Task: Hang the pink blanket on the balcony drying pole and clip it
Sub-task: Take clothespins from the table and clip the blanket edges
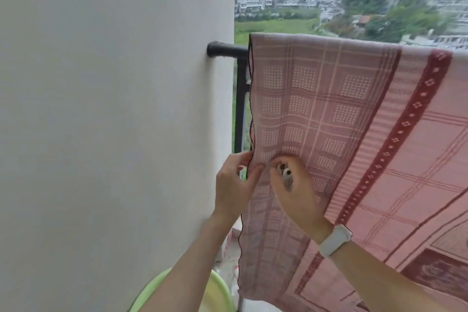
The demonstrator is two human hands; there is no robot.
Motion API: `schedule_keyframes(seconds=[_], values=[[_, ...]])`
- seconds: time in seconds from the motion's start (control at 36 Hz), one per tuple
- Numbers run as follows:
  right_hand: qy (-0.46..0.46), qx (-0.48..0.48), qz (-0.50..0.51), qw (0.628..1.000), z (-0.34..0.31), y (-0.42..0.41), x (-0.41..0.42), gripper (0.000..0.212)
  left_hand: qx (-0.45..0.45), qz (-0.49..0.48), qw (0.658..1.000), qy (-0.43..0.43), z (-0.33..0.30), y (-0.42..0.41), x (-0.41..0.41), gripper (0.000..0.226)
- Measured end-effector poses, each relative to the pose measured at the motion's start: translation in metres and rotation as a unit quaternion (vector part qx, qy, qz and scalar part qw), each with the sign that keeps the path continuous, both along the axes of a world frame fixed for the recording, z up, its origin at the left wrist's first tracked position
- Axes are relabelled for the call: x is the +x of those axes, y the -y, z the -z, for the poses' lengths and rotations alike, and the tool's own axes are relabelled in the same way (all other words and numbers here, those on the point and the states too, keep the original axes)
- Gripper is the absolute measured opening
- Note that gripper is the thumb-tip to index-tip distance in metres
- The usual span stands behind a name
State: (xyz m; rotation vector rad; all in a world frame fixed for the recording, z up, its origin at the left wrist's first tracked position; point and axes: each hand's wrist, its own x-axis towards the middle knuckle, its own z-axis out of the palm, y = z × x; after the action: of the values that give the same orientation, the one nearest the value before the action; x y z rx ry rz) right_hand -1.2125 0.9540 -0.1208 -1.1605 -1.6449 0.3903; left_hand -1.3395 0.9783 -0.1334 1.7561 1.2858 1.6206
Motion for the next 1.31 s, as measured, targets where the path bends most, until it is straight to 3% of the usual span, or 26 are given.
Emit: schedule_keyframes(seconds=[0.11,0.22,0.28,0.36,0.47,0.56,0.64,0.72,0.89,1.06,1.19,1.31], values=[[-0.005,-0.022,0.058,0.998,-0.009,0.001,-0.012,0.01,0.033,0.003,0.999,-0.002,0.014,0.001,-0.001,0.015],[0.037,-0.058,0.131,0.989,-0.019,0.0,-0.023,0.033,0.13,0.044,0.984,-0.114,0.026,0.001,-0.009,0.017],[0.077,-0.053,0.175,0.98,-0.021,-0.003,-0.028,0.035,0.144,0.08,0.978,-0.126,0.034,0.0,-0.017,0.016],[0.071,-0.04,0.186,0.979,-0.019,-0.005,-0.028,0.016,0.102,0.095,0.987,-0.081,0.041,-0.003,-0.029,0.014],[0.027,-0.036,0.154,0.987,-0.013,0.0,-0.025,0.032,-0.038,0.095,0.994,0.025,0.026,-0.015,-0.031,0.019],[0.047,-0.015,0.144,0.988,-0.012,0.008,-0.027,0.03,-0.183,0.188,0.959,0.106,0.008,-0.027,-0.025,0.041],[0.08,0.008,0.154,0.985,-0.007,0.013,-0.029,0.015,-0.23,0.3,0.914,0.146,-0.004,-0.04,-0.019,0.056],[0.105,0.028,0.164,0.98,-0.005,0.015,-0.032,0.011,-0.233,0.339,0.894,0.175,-0.017,-0.04,-0.012,0.033],[0.118,0.044,0.153,0.98,-0.011,0.016,-0.045,0.014,-0.172,0.252,0.924,0.23,-0.022,-0.049,-0.02,0.013],[0.173,0.073,0.163,0.969,-0.014,0.004,-0.056,0.024,-0.169,0.258,0.904,0.296,-0.018,-0.049,-0.035,0.016],[0.293,0.04,0.195,0.935,0.001,0.001,-0.044,0.052,-0.185,0.313,0.899,0.245,-0.016,-0.043,-0.034,0.021],[0.364,0.049,0.196,0.909,0.0,0.003,-0.035,0.046,-0.2,0.351,0.88,0.249,-0.018,-0.037,-0.032,0.027]])
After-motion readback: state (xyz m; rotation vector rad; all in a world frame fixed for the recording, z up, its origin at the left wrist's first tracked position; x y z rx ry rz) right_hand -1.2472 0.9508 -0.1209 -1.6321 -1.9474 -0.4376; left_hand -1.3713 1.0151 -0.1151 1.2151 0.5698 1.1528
